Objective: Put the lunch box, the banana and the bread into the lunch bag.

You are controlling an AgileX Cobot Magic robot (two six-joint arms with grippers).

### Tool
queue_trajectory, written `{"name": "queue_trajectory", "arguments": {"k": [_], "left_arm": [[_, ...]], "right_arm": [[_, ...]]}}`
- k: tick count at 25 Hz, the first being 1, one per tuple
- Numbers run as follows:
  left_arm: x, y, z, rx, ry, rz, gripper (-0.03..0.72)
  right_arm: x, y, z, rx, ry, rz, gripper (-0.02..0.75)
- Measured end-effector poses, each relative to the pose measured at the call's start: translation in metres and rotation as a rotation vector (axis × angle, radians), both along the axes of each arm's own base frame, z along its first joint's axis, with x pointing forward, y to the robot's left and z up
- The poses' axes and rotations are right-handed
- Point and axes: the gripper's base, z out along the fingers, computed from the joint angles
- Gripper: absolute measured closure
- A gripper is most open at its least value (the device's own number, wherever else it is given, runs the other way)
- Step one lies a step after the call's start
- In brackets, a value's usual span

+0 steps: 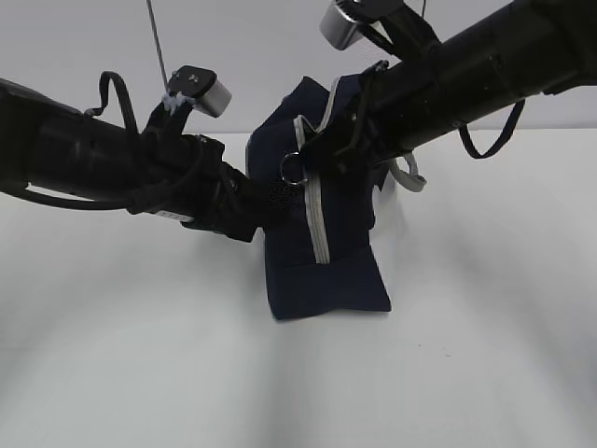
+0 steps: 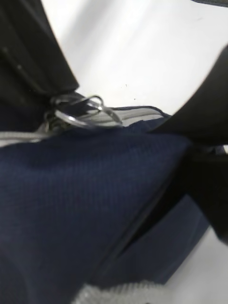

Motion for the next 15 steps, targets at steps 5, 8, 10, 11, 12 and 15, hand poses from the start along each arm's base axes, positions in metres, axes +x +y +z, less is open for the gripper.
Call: {"name": "queue_trajectory", "arguments": {"k": [5,8,10,11,12,15], "left_arm": [[0.000,0.000,0.001,-0.016,0.007,0.012,0.686],[0.001,-0.001,0.002,-0.031,0.014,0.024,0.686],[0.001,-0.001,0.002,-0.033,0.015,0.025,0.686],[0.001,-0.001,0.002,-0.033,0.015,0.025,0.686],[0.001,-0.001,0.002,-0.033,0.015,0.025,0.686],[0.001,-0.001,0.002,-0.034,0.015,0.025,0.686]], "right_arm": [[0.001,0.003,-0.012,-0.008,0.054,0.039,0.717],[0.001,0.004,-0.019,-0.012,0.086,0.058,0.755],[0.001,0.004,-0.020,-0.013,0.089,0.062,0.755],[0.001,0.004,-0.020,-0.013,0.086,0.063,0.755],[0.001,0.004,-0.020,-0.014,0.083,0.066,0.755],[0.000,0.004,-0.020,-0.021,0.088,0.076,0.755]]}}
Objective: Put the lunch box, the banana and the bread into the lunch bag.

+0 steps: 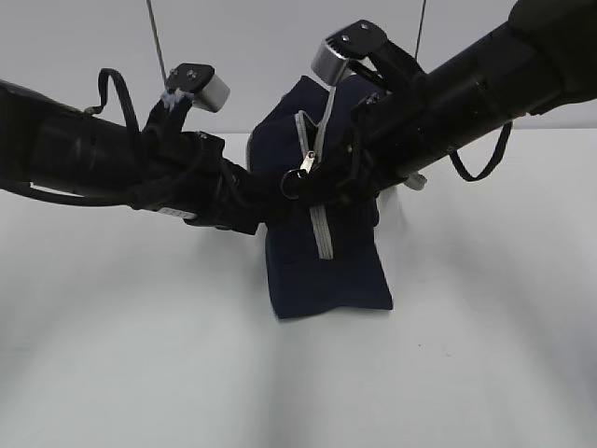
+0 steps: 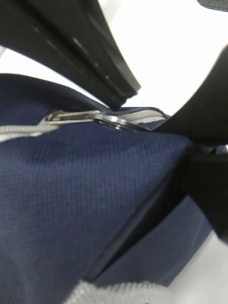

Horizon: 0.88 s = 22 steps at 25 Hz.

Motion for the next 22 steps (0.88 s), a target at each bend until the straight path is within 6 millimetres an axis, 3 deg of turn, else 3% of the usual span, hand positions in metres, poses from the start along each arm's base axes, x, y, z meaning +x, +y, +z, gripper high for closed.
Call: {"name": "queue_trajectory", "arguments": {"k": [4,7,15,22], "left_arm": [[-0.002,0.000,-0.001,0.018,-0.006,-0.027,0.686],[-0.004,0.001,-0.004,0.061,-0.023,-0.072,0.686],[-0.008,0.005,-0.010,0.173,-0.061,-0.161,0.686],[-0.008,0.006,-0.011,0.186,-0.063,-0.169,0.687]], "right_arm": [[-0.003,-0.005,-0.005,-0.085,0.023,0.021,0.751],[-0.008,-0.010,-0.006,-0.146,0.047,0.043,0.699],[-0.008,-0.009,-0.006,-0.140,0.058,0.045,0.413],[-0.009,-0.001,-0.023,-0.040,0.033,0.108,0.375]]}}
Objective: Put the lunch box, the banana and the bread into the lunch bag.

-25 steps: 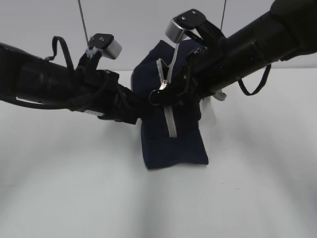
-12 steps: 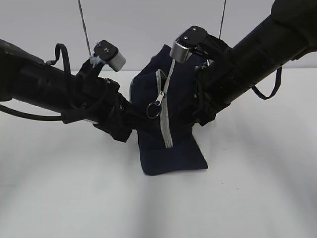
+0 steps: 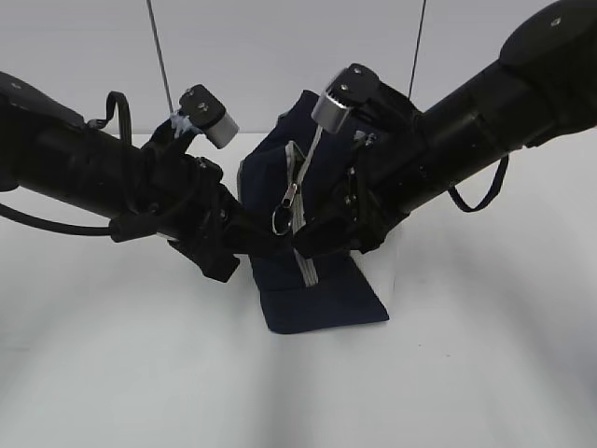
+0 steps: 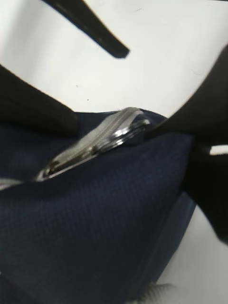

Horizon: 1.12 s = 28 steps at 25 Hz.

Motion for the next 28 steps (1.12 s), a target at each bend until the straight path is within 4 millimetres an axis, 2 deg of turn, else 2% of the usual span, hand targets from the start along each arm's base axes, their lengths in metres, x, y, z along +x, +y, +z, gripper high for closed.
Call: {"name": "queue_trajectory", "arguments": {"k": [11,24,28], "left_arm": [[0.001,-0.002,0.003,-0.050,0.026,0.034,0.687],[0.001,-0.003,0.005,-0.084,0.045,0.051,0.687],[0.001,-0.003,0.005,-0.084,0.043,0.055,0.687]], "right_arm": [[0.009,0.007,-0.018,0.069,-0.027,0.019,0.373],[0.015,0.008,-0.017,0.100,-0.059,-0.046,0.374],[0.015,0.009,-0.018,0.109,-0.058,-0.048,0.444]]}}
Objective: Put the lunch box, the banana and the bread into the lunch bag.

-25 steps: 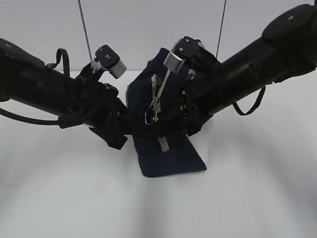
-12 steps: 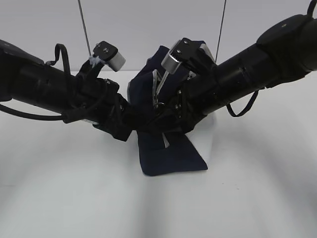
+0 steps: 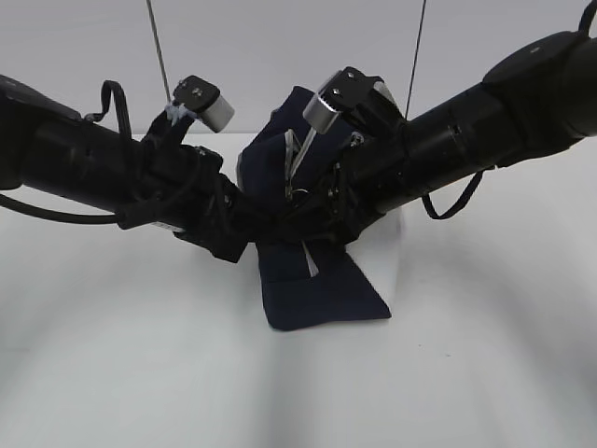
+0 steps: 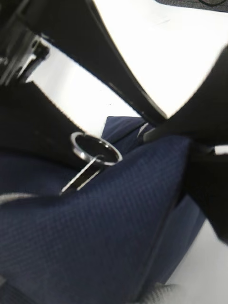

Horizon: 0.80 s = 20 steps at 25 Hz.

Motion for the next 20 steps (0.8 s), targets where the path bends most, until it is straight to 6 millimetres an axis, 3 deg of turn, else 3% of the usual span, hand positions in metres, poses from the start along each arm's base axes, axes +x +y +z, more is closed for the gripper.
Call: {"name": "queue_trajectory", "arguments": {"k": [5,8,20], "left_arm": [[0.0010,0.0019,-0.0004,0.006,-0.002,0.003,0.687],[0.0002,0.0012,-0.0003,0.003,0.001,-0.004,0.687],[-0.0015,-0.0007,0.0003,-0.007,0.010,-0.014,0.687]], "right_arm": [[0.0001,0.0002,0.0003,0.004,-0.001,-0.001,0.639],[0.0012,0.0001,0.0005,0.006,-0.005,-0.013,0.713],[-0.0026,-0.0048,0.0064,-0.046,0.011,-0.035,0.743]]}}
